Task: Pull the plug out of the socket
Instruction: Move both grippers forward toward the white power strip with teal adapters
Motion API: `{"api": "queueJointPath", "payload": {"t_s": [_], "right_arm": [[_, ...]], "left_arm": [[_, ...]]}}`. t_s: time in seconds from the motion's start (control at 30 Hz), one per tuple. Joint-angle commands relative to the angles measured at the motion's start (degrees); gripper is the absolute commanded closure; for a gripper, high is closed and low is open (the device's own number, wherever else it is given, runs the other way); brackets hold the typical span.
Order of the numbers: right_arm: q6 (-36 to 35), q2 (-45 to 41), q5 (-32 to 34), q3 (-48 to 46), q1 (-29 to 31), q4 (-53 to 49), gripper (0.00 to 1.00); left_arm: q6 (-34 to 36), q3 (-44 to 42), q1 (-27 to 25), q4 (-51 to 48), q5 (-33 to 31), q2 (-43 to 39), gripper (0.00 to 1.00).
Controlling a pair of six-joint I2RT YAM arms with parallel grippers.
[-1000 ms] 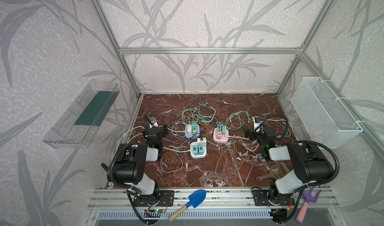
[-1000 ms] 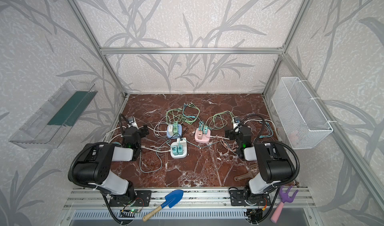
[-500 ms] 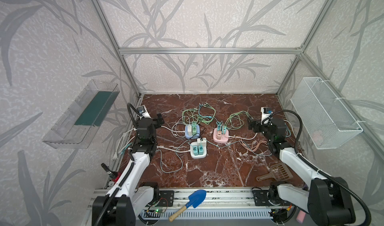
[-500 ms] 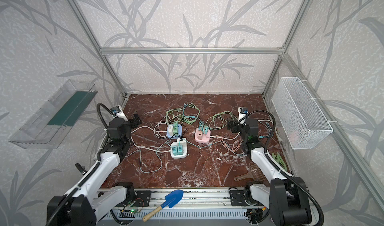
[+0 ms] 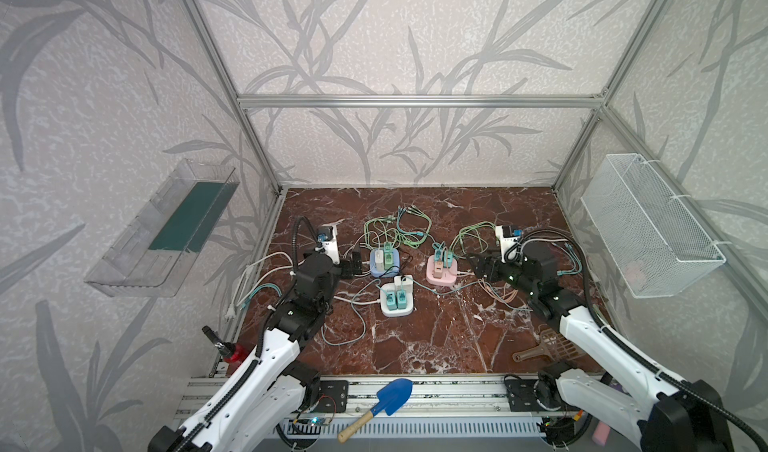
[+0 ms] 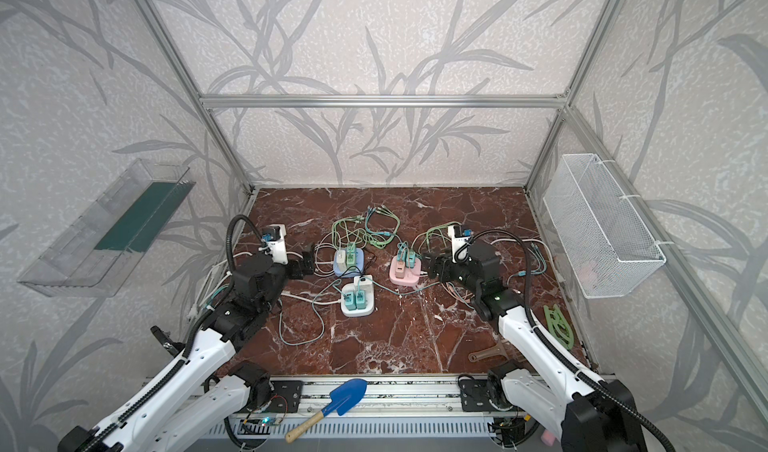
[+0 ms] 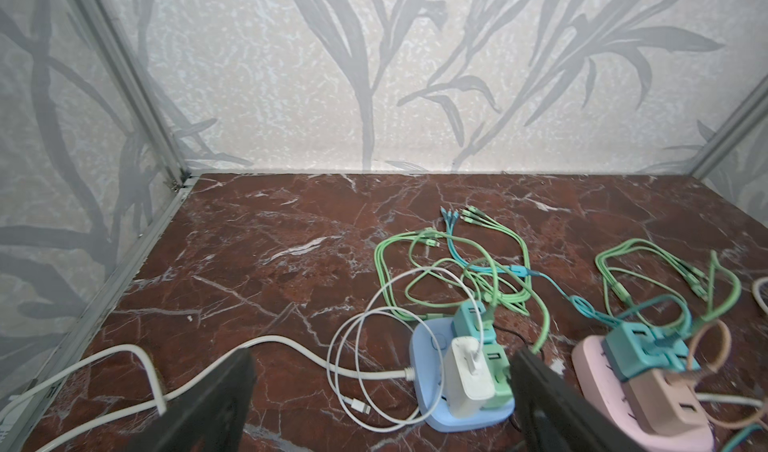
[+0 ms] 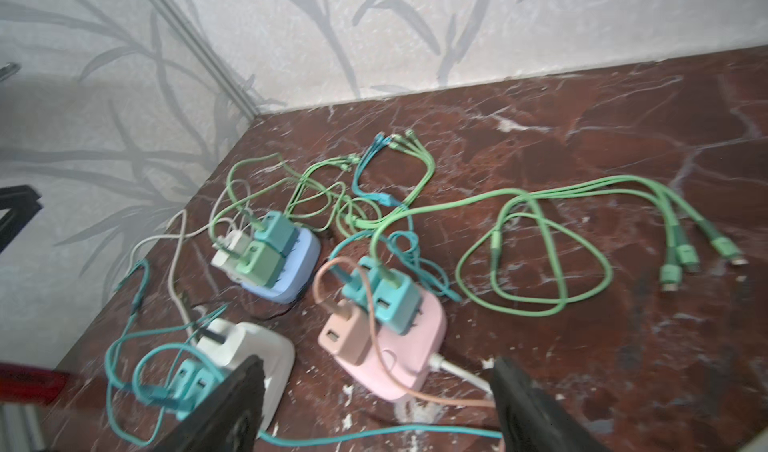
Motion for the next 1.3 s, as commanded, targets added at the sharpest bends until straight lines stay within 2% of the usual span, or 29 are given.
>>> {"api": "queueJointPath", "payload": {"t_s": [0.0, 0.1, 0.33, 0.63, 0.83, 1.27], "right_arm": [[3.63, -1.15, 1.93, 0.38, 3.59, -2.91, 0.18], [6.10, -1.10, 1.62, -0.68, 7.20, -2.30, 0.22], [10.44, 2.16, 2.20, -2.59, 14.91, -0.86, 0.28], [12.39, 7.41, 3.29, -3.55, 22.49, 3.24, 0.34], [14.48, 11.76, 2.73, -3.88, 23.75, 7.42, 0.35], [18.36, 20.38, 0.58, -2.93, 24.14, 13.26, 0.37]], "left_arm": [[2.16, -1.75, -3.48, -2.77, 0.62, -2.92, 0.07], [2.84, -1.99, -6.26, -5.58, 2.81, -4.32, 0.11], [3.16, -3.20, -12.64, -10.11, 5.66, -4.89, 0.15], [1.39, -4.45, -15.72, -9.24, 14.81, -0.18, 0.23], [0.28, -4.87, -15.90, -7.55, 19.50, 4.88, 0.25], [0.68, -5.41, -15.90, -1.83, 19.98, 11.79, 0.28]]}}
